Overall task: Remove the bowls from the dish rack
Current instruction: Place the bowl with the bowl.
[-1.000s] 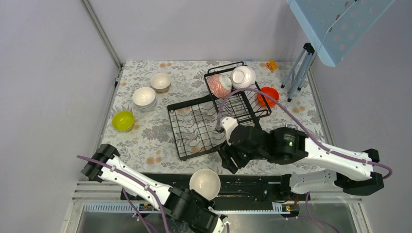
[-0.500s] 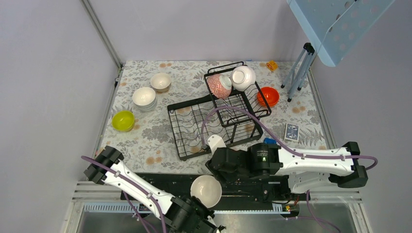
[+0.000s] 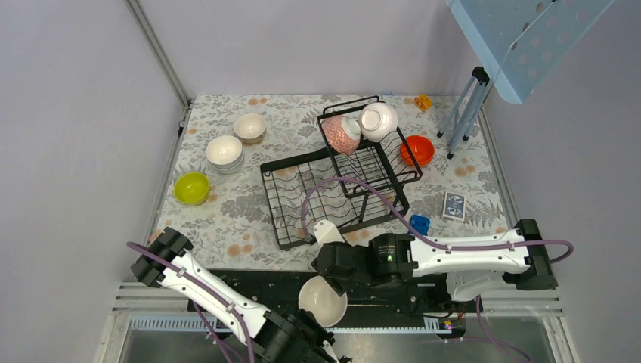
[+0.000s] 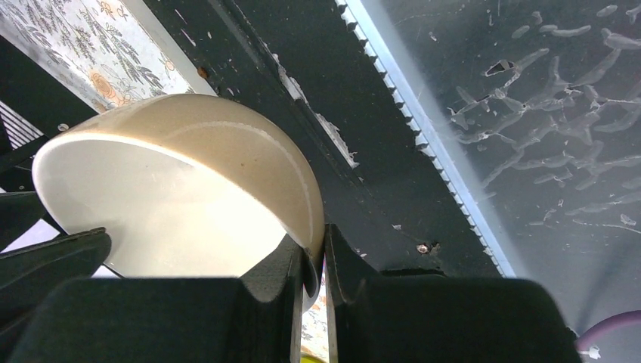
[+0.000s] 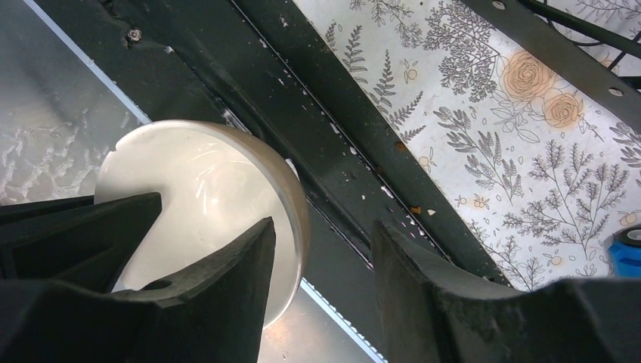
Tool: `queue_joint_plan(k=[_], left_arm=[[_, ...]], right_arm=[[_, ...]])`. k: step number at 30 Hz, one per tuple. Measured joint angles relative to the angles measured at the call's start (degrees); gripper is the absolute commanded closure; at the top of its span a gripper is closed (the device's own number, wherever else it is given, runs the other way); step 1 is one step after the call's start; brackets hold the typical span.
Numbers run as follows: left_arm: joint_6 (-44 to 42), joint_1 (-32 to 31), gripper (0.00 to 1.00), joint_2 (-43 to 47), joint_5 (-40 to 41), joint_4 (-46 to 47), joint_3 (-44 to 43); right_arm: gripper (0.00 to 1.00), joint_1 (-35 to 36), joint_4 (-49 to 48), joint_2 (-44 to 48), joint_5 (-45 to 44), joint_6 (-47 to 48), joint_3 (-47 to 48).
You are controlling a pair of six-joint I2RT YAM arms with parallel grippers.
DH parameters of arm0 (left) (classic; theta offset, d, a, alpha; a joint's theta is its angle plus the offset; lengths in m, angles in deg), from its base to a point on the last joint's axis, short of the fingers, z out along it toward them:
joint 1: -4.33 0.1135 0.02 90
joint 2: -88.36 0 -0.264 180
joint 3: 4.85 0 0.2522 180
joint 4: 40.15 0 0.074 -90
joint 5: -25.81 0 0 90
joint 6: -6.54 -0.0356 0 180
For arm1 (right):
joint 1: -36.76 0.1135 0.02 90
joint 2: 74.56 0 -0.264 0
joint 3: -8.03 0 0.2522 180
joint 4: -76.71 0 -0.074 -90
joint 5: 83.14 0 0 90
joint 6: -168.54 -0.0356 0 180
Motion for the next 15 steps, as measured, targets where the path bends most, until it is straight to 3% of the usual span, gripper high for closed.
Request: queue_joint_plan(k=[7,15], left_arm=[[0.83,-0.48,1.0,0.0,0.42,0.07,0.0],[1.62,-0.59,1.0,0.0,0.59,0.37,0.63]], right_arm=[[0.49,1.11,-1.03,-1.9,1.25,-0.57,-1.31],[0.62,1.97,-1.29,-2.14,2.69,-1.75,-3.39]])
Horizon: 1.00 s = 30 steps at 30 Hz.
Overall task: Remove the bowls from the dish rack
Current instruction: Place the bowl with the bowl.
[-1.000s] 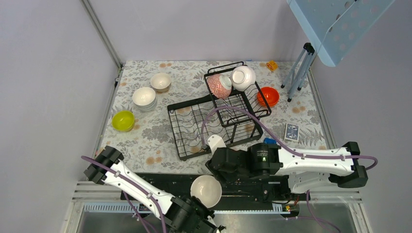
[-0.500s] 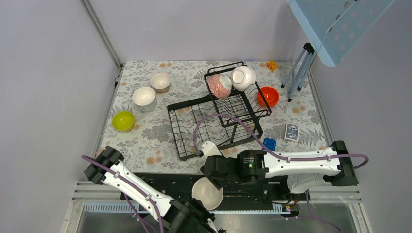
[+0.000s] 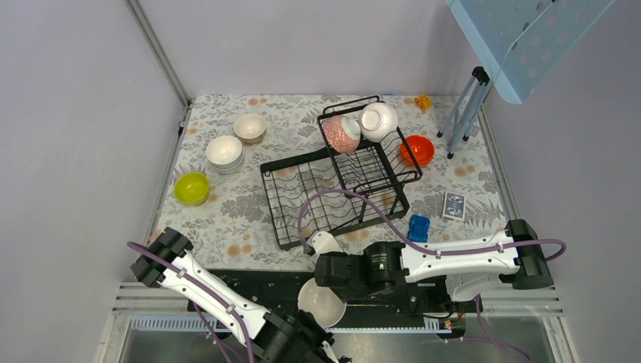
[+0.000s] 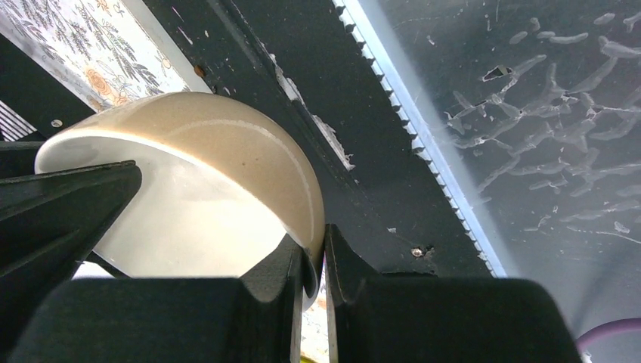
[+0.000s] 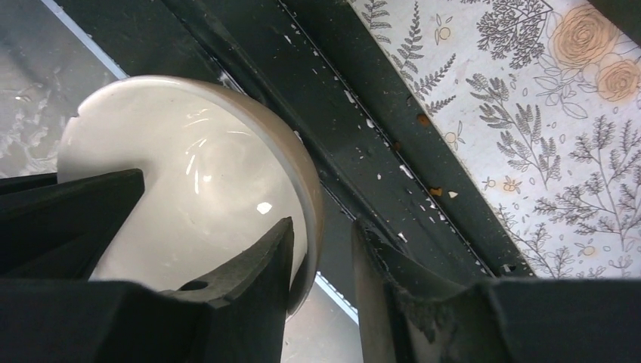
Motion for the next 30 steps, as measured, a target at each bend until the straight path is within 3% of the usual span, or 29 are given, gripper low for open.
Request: queue_joint_plan(k=[4,9,12,14,15,16,18,22,23,30], left_arm=[[0.72,0.0,1.0,0.0,0.11,0.42,0.09],[1.95,-0.09,1.0,0.0,0.2,1.33,0.09],[3.32,-0.13,1.0,0.0,0.15,2.08,0.09],[3.89,-0.13,0.9,0.0,0.48,2.08,0.11],[4.2,-0.13,0.8,0.0,0.74,2.08,0.11],[4.44,-0.13,0.65,0.0,1.01,2.03,0.11],[5.03,-0.24,0.47,0.0,2.27,1.97,0.11],[7.08,-0.26,0.23,0.2,6.71,1.86,0.11],[7.54,-0.28,0.05,0.46,7.65,1.9,0.11],[12.57,-0.28,0.01,5.6,13.7,1.9,0.07]], right_arm=[[0.74,0.42,-0.76,-0.04,0.31,-0.55,-0.07],[1.0,0.72,-1.33,-1.03,-0.48,-1.79,-0.07],[1.0,0.72,-1.6,-1.49,-1.46,-2.34,-0.07],[1.0,0.74,-1.62,-1.49,-1.9,-2.45,-0.07],[1.0,0.74,-1.62,-1.46,-2.16,-2.51,-0.07],[1.0,0.74,-1.62,-1.42,-2.47,-2.56,-0.07],[1.0,0.81,-1.6,-0.76,-3.3,-2.71,-0.26],[1.0,1.11,-0.59,2.49,-4.68,-3.32,-1.97],[1.0,1.18,-0.24,3.19,-4.92,-3.45,-2.19],[1.0,1.29,1.68,6.16,-7.93,-5.14,-3.08]])
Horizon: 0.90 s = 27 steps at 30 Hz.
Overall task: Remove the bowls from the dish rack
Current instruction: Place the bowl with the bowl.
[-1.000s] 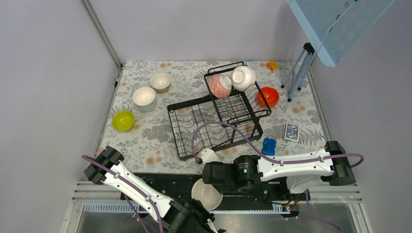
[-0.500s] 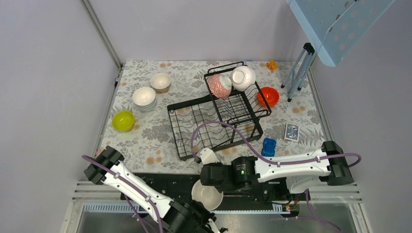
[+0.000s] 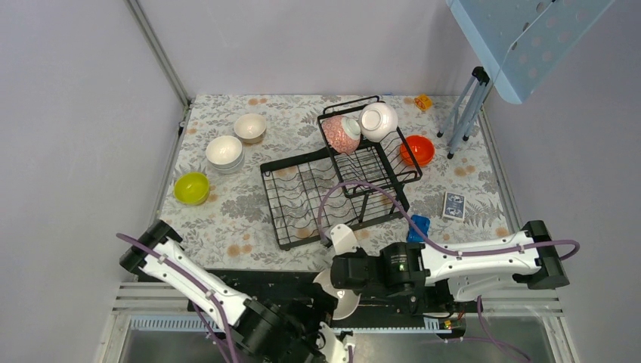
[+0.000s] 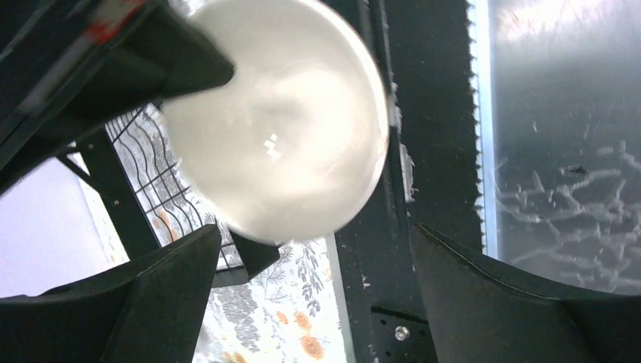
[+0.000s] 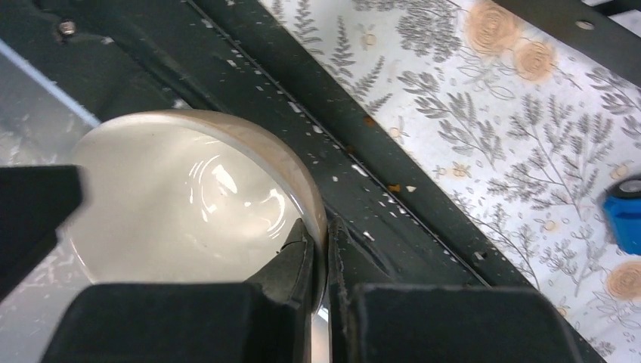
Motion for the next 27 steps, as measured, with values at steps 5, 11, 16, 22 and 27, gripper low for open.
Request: queue_joint_plan(k=[5,11,16,22,27], left_arm=[[6.8,0.0,0.01,5.53,5.88,0.24,-0.15],[19.85,0.0,0.01,11.96,15.52,1.51,0.22],[33.51,0.0,0.02,21.59,22.12,11.19,8.35],[71.06,0.28,0.1,33.75,30.23,10.1,17.42],[98.82,3.32,0.01,27.12,30.23,0.17,15.93]], right_arm=[[1.0,0.04,1.79,4.52,-4.33,-2.21,-3.89],[1.0,0.04,2.69,10.56,-8.61,-4.57,-6.58],[1.0,0.04,2.54,11.32,-10.38,-5.84,-6.99],[1.0,0.04,2.34,10.56,-12.07,-7.52,-7.28],[1.0,0.04,1.44,8.96,-14.01,-9.53,-7.48]])
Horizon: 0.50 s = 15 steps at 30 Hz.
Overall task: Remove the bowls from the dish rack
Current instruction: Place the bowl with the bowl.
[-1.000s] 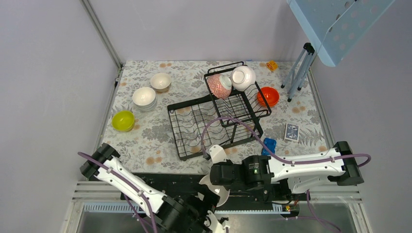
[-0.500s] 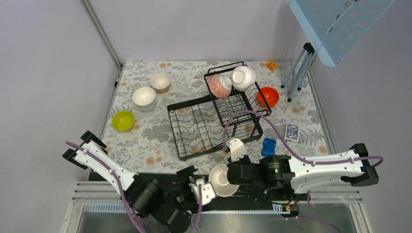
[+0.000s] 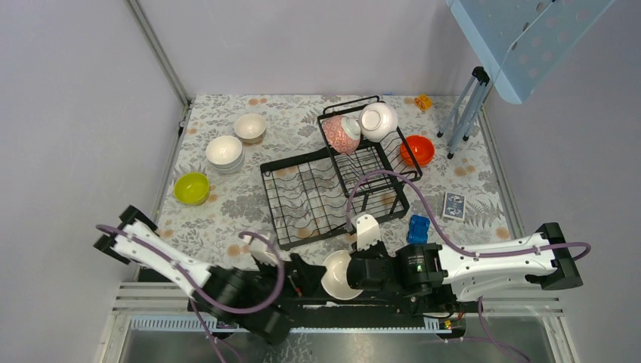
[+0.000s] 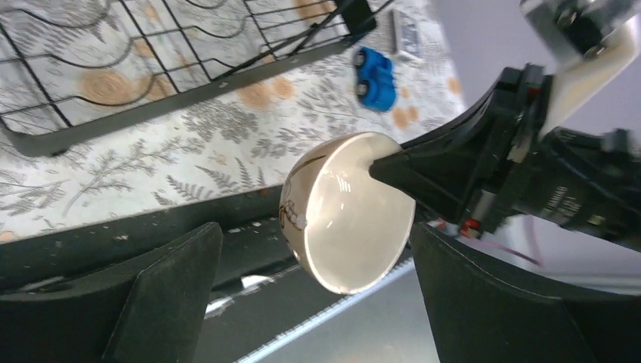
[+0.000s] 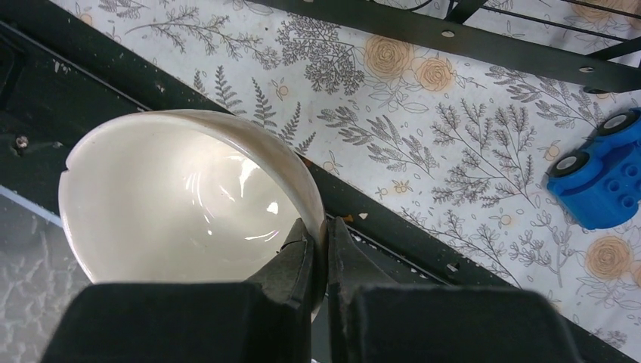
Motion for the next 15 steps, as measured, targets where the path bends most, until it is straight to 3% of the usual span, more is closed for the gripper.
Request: queue_joint_plan(k=[4,6,10,15], left_arm=[[9.18,2.4,0.02,-17.05,-1.68,-12.24,-10.08],[11.56,2.86,0.1,-21.88,-2.8,-15.47,-12.15],[14.12,5.66,0.28,-20.94,-5.07,-18.56,-11.47],[15.47,10.23,0.45,-14.88,-7.34,-13.57,-6.05]], right_arm=[[1.0,0.0,-1.73,-1.86,-1.03,-1.31,0.0],[1.0,0.0,-2.62,-2.62,-1.68,-1.77,0.0],[1.0,0.0,-4.17,-3.17,-2.58,-2.27,0.0],[1.0,0.0,-5.77,-3.65,-3.48,-2.67,0.0]])
